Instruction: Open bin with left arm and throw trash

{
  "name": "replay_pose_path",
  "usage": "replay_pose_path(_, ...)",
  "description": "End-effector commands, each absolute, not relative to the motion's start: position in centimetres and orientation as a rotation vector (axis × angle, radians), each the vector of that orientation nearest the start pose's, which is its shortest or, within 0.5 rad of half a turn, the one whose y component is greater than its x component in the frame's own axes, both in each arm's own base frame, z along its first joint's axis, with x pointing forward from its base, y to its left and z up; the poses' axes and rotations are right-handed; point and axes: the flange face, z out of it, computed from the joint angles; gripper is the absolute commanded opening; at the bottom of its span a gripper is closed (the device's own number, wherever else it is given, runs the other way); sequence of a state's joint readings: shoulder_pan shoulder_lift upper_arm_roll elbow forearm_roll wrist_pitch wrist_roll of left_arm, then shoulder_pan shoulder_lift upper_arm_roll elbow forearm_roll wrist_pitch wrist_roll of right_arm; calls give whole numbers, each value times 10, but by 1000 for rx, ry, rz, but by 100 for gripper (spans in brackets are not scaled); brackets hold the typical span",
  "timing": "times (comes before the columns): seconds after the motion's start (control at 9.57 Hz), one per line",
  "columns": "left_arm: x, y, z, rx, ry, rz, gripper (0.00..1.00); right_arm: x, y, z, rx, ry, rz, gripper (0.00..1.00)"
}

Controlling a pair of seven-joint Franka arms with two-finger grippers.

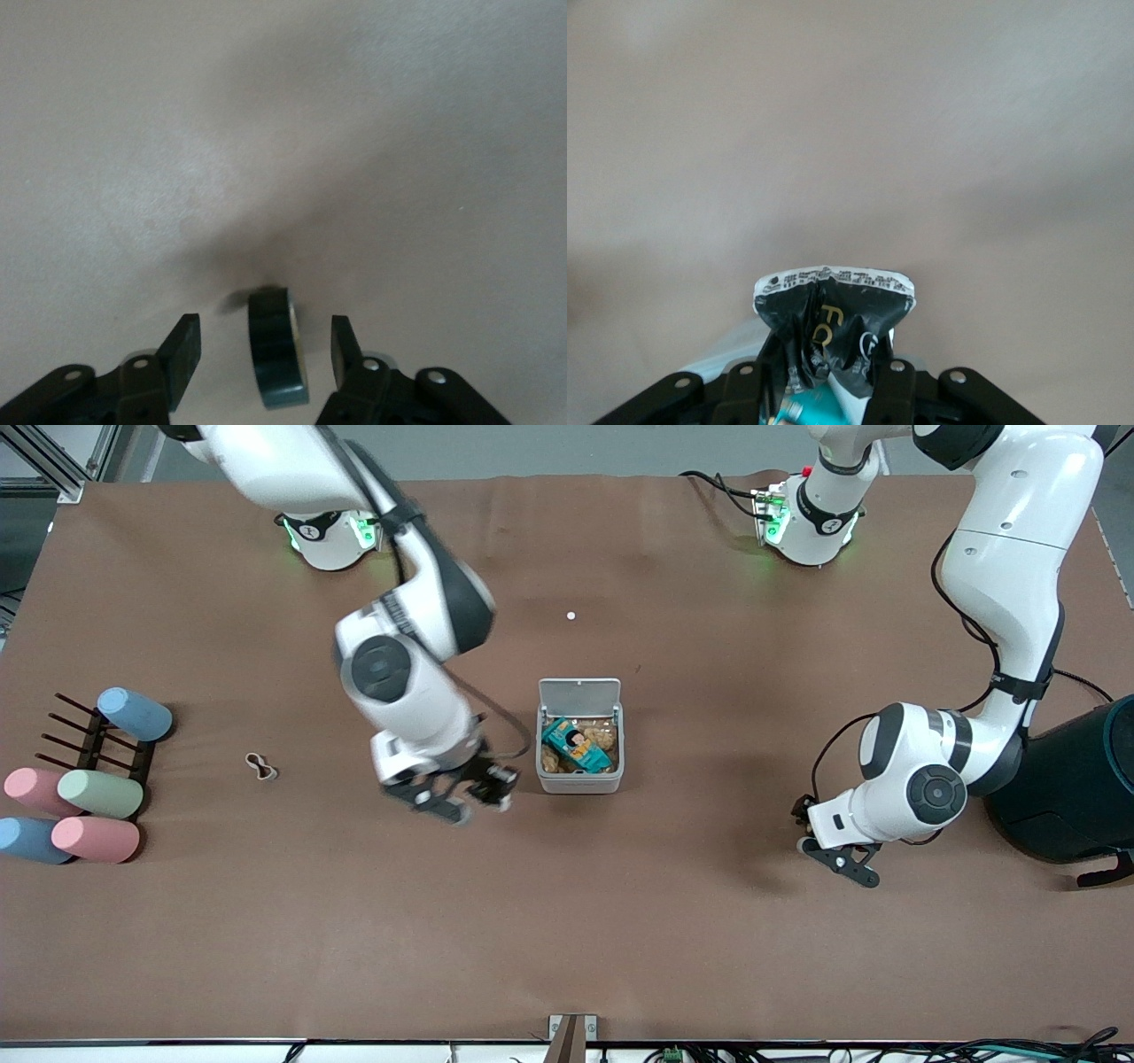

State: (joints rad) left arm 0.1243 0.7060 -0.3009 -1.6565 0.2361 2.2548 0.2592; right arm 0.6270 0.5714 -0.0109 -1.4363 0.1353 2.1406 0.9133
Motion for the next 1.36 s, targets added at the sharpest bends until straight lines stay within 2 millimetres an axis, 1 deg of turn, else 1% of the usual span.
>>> replay_pose_path(0.0, 663, -84, 212, -3037, 840, 93, 35, 561, 463, 360, -2950, 448, -21, 18)
replay_pose_path(0.1, 663, -85, 210, -3049, 829, 98, 22, 556, 469, 358, -2957, 407, -14, 18)
replay_pose_path(0.21, 663, -85, 211, -3052, 824, 96, 11, 546, 479, 351, -2974, 335, -3, 20)
replay_pose_path(0.31, 663, -85, 211, -3053, 826, 93, 3, 541, 484, 342, -2989, 306, 11, 26)
replay_pose_path(0.42, 663, -85, 211, -3054, 821, 93, 0, 541, 484, 333, -2999, 305, 25, 35)
replay_pose_path(0.52, 664, -87, 214, -3054, 816, 89, 0, 540, 484, 329, -3004, 302, 31, 45)
replay_pose_path(0.63, 666, -94, 222, -3051, 825, 70, 0, 540, 484, 327, -3005, 304, 33, 62)
replay_pose_path(0.73, 669, -107, 244, -3048, 837, 22, 0, 541, 484, 327, -3005, 306, 32, 74)
replay_pose_path(0.84, 667, -129, 260, -3075, 784, 20, 0, 541, 484, 327, -3006, 309, 34, 86)
replay_pose_path(0.94, 666, -153, 277, -3109, 709, 47, 0, 542, 483, 328, -3004, 311, 33, 87)
replay_pose_path(1.04, 660, -189, 296, -3157, 633, 65, 0, 541, 484, 330, -3003, 310, 31, 93)
replay_pose_path(1.15, 651, -226, 314, -3238, 489, 103, 0, 542, 484, 330, -3002, 315, 30, 97)
replay_pose_path(1.25, 640, -259, 328, -3319, 326, 139, 0, 543, 483, 332, -3001, 316, 30, 97)
